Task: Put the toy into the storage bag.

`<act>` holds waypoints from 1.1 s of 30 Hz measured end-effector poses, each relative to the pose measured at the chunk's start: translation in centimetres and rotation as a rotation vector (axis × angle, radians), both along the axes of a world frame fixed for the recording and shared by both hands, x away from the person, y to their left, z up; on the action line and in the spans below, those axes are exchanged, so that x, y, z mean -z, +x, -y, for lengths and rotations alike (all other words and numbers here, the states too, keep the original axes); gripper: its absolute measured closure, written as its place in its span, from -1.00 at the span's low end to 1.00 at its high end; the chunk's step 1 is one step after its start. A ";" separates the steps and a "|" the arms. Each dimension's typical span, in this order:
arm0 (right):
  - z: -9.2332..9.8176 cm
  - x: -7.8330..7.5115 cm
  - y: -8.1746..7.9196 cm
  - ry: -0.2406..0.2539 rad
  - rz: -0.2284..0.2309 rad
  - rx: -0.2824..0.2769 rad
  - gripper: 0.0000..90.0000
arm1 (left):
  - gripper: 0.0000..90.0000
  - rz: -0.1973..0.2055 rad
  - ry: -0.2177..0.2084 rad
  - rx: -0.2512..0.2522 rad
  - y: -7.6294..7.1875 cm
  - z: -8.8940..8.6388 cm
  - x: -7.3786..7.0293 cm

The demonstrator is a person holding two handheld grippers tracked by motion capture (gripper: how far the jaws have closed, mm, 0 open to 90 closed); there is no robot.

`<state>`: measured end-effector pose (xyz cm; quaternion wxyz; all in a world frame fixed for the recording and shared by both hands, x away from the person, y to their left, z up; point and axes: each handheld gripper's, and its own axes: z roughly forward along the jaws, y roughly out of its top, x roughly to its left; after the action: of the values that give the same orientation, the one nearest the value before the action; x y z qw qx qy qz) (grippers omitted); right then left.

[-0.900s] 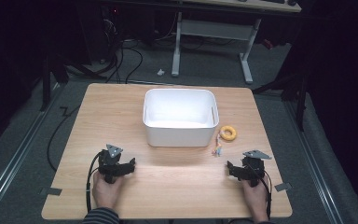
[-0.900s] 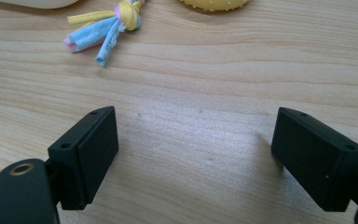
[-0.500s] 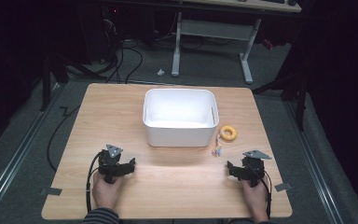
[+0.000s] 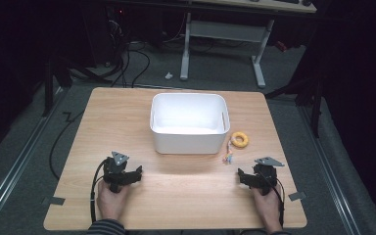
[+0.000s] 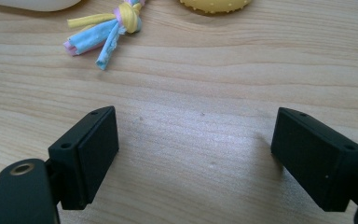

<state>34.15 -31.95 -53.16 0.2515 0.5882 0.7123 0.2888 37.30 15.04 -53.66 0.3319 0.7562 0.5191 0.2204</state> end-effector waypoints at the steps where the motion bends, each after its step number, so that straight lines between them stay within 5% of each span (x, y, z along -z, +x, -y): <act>1: 0.0 0.0 0.0 0.001 -0.001 -0.001 -0.68 | -0.61 0.000 0.000 0.000 0.0 0.0 0.0; 9: 0.0 0.0 0.2 0.004 -0.006 -0.017 -0.65 | -0.61 -0.002 0.004 0.005 0.0 0.0 0.0; 19: 0.5 -0.5 0.0 0.000 -0.020 -0.010 -0.36 | -0.61 -0.001 0.004 0.006 -0.1 0.0 0.0; 26: 0.9 -0.9 -0.2 0.023 -0.044 -0.071 -0.18 | -0.61 0.000 0.003 0.004 0.0 0.0 0.0; 33: 1.6 -2.3 -0.9 0.046 0.002 -0.081 -0.07 | -0.61 0.001 0.001 0.002 0.0 0.0 0.0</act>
<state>33.23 -33.51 -50.86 0.2267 0.5642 0.7284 0.3158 37.27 15.02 -53.67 0.3318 0.7567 0.5182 0.2207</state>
